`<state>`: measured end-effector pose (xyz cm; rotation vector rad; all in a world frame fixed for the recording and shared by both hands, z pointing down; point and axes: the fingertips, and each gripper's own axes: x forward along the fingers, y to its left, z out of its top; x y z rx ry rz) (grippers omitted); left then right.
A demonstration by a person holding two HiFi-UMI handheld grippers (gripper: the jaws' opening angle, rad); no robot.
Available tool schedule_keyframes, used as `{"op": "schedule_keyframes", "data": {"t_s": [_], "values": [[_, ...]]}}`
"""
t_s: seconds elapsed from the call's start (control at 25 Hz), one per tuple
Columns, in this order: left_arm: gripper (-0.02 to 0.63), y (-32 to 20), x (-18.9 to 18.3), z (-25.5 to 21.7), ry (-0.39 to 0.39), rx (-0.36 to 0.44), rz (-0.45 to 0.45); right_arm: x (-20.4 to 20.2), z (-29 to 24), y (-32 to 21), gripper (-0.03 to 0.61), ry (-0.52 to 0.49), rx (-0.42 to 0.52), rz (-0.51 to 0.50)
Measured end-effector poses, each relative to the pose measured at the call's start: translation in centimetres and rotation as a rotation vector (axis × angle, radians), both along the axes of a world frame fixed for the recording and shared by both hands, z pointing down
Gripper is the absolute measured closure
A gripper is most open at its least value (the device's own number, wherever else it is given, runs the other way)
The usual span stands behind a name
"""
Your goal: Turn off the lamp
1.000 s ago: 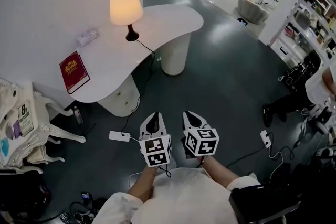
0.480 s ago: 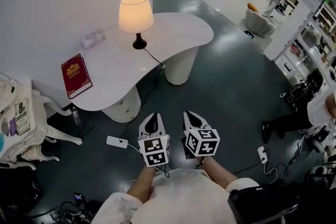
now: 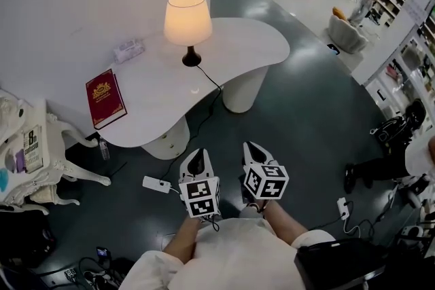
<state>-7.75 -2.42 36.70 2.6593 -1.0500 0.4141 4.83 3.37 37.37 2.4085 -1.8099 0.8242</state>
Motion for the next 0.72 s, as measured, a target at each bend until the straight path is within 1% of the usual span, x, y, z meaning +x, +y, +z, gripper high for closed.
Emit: {"op": "schedule_keyframes", "data": {"t_s": [0.16,0.36,0.44,0.56,0.72], "values": [[0.615,-0.7,0.0,0.5,-0.027,0.006,-0.007,1.2,0.2,-1.3,0.58,-0.01,-0.005,0.002],[0.615,-1.7,0.7,1.3,-0.046,-0.002,-0.047,3.6,0.6,-3.2,0.58,-0.023,0.007,-0.01],[0.615,-2.3,1.0,1.4,-0.05,0.004,-0.079,5.0,0.6,-4.2,0.58,-0.025,0.015,-0.019],[0.615,-3.4,1.4,1.5,-0.046,-0.005,-0.147,6.4,0.5,-5.7,0.58,-0.024,0.017,-0.061],[0.615,-4.3,3.5,0.5,-0.032,-0.003,-0.212,8.1,0.0,-7.2,0.58,-0.02,0.014,-0.136]]}}
